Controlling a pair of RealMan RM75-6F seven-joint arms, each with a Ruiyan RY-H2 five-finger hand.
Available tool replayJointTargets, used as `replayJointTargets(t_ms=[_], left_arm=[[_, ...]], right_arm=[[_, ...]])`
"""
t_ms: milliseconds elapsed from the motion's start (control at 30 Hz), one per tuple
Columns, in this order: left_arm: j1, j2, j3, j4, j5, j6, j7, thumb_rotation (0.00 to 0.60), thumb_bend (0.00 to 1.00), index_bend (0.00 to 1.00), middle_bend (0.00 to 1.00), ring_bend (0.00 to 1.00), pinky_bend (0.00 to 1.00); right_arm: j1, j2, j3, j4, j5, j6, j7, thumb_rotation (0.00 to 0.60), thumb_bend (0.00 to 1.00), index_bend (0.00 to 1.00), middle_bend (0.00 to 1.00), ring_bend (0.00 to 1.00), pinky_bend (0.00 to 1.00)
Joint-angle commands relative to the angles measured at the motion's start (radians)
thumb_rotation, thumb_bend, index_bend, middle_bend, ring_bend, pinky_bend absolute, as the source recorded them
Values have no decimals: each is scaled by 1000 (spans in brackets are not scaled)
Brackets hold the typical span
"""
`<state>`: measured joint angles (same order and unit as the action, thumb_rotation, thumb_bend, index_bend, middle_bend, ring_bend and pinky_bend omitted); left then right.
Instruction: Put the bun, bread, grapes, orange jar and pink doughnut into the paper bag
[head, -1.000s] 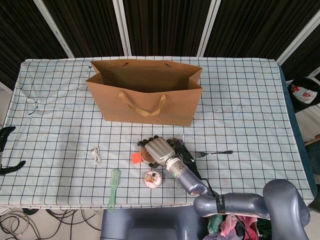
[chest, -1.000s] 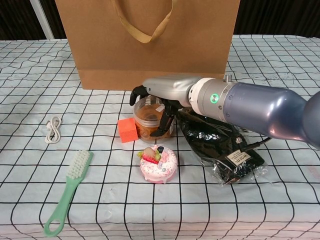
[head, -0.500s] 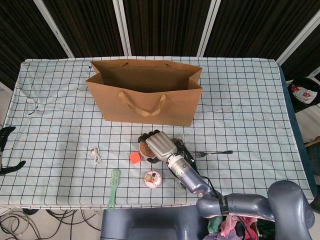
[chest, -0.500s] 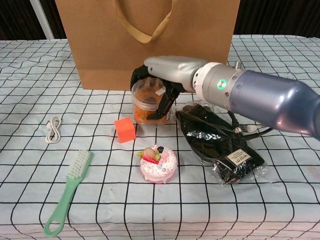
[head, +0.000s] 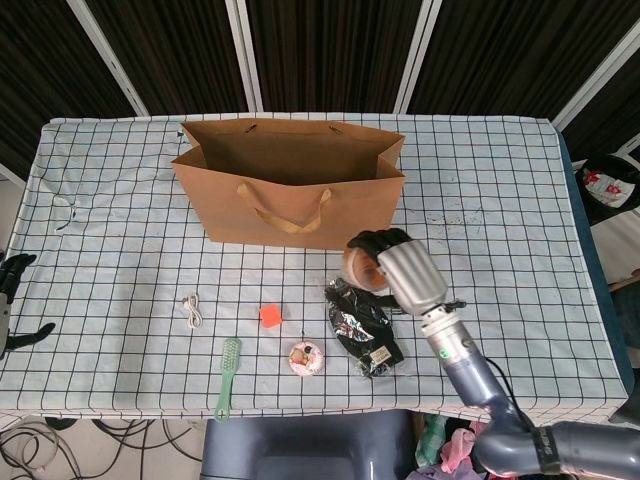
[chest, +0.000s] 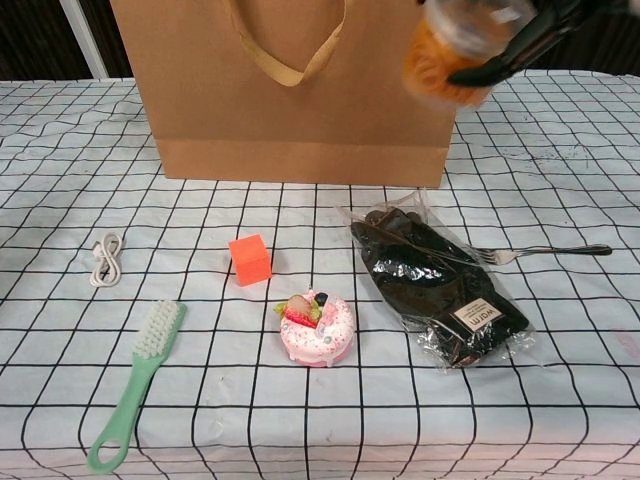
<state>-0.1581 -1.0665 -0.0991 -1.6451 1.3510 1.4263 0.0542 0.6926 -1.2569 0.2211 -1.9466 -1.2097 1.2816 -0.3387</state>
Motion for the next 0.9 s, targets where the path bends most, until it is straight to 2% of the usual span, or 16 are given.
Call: replayJointTargets(t_ms=[33, 233, 333, 533, 700, 900], left_arm=[[-3, -6, 2, -1, 0, -6, 11, 600, 50, 119, 108, 2, 27], [-7, -12, 3, -1, -1, -16, 22, 600, 49, 119, 108, 2, 27], [-7, -10, 1, 0, -3, -17, 17, 600, 50, 119, 108, 2, 27], [-8, -9, -5, 7, -15, -24, 12, 600, 50, 119, 106, 2, 27], [-11, -9, -5, 6, -16, -32, 12, 600, 50, 119, 98, 2, 27], [-11, -17, -6, 8, -10, -24, 18, 600, 50, 119, 95, 2, 27]], right_arm=[[-70, 120, 16, -79, -41, 57, 61, 600, 240, 321, 306, 351, 277], [-39, 204, 123, -52, 19, 35, 101, 600, 240, 321, 298, 351, 276], [6, 220, 190, -15, 99, -2, 95, 600, 240, 321, 294, 346, 276], [100, 224, 273, 27, 250, -68, 14, 600, 240, 321, 293, 345, 276], [187, 201, 326, 63, 342, -117, -23, 600, 240, 321, 293, 345, 276], [305, 109, 362, 161, 403, -153, -41, 600, 240, 321, 296, 345, 276]])
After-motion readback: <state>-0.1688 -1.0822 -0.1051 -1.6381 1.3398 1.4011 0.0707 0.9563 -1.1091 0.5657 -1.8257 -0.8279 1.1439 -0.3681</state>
